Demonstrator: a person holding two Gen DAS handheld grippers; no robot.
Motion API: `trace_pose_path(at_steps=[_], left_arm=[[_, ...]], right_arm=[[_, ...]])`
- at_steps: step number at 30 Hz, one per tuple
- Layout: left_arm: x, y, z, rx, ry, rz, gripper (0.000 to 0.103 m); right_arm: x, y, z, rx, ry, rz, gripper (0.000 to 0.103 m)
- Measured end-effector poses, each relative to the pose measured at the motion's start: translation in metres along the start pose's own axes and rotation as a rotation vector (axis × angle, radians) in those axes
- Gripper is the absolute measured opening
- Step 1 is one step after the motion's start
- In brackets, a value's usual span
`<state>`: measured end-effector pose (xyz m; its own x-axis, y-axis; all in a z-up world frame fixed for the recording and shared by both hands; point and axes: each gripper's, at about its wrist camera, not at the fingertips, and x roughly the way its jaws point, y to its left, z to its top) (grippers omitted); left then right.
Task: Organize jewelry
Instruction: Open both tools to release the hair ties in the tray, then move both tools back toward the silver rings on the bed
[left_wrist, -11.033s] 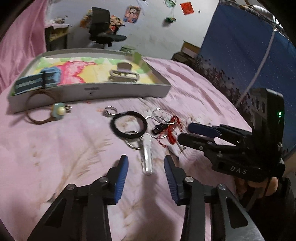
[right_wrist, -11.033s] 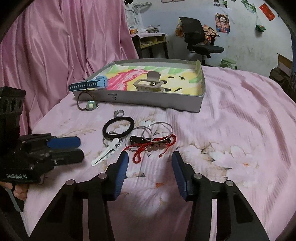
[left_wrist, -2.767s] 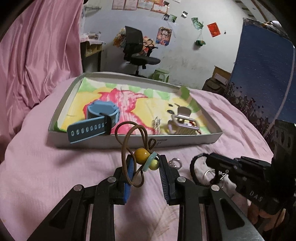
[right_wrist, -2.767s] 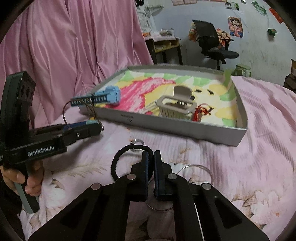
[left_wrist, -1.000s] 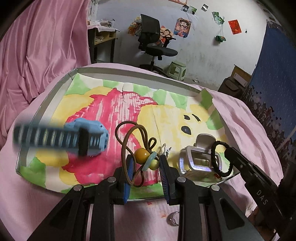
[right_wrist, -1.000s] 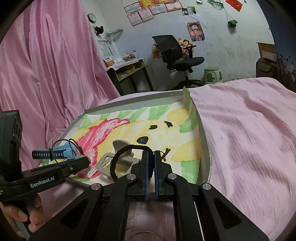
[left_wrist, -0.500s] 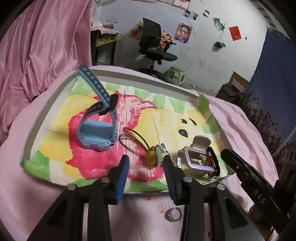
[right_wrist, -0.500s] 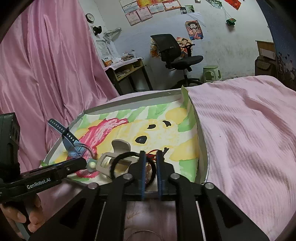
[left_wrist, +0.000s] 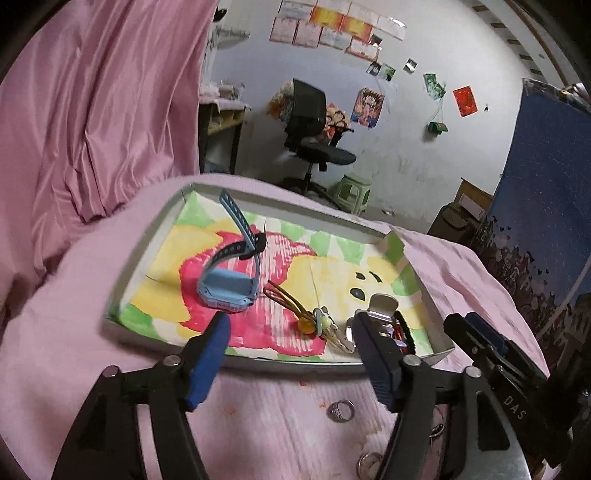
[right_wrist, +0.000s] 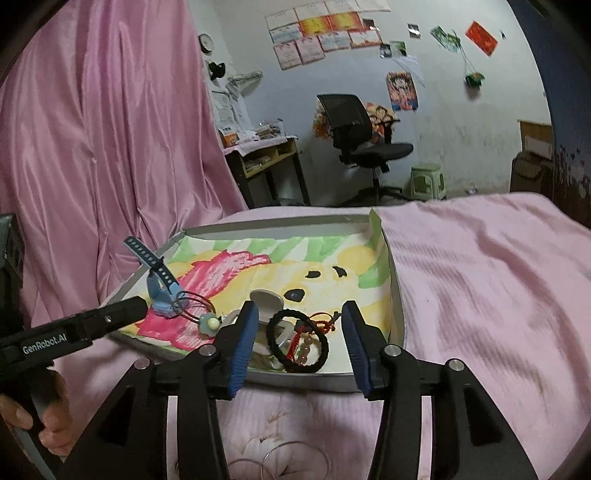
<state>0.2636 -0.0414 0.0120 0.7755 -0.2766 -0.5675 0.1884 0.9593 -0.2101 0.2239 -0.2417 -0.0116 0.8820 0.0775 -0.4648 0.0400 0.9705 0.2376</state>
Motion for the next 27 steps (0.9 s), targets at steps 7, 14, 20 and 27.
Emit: trace_pose_path(at_steps=[7,14,20,27], left_arm=[[-0.034,-0.004,-0.007,0.048,-0.075,0.023,0.086],[-0.06,-0.005,-0.018,0.072,-0.121,0.036,0.096],[-0.075,-0.009,-0.035,0.113,-0.124,0.045,0.098],[-0.085,-0.006,-0.051,0.117,-0.1,0.04,0.098]], right_arm=[[-0.035,0.005,0.001,-0.032,-0.076,0.007,0.07],[-0.068,0.007,0.0,-0.044,-0.13,-0.002,0.083],[-0.097,0.009,-0.004,-0.078,-0.164,-0.012,0.09],[-0.12,0.011,-0.01,-0.12,-0.158,-0.014,0.09]])
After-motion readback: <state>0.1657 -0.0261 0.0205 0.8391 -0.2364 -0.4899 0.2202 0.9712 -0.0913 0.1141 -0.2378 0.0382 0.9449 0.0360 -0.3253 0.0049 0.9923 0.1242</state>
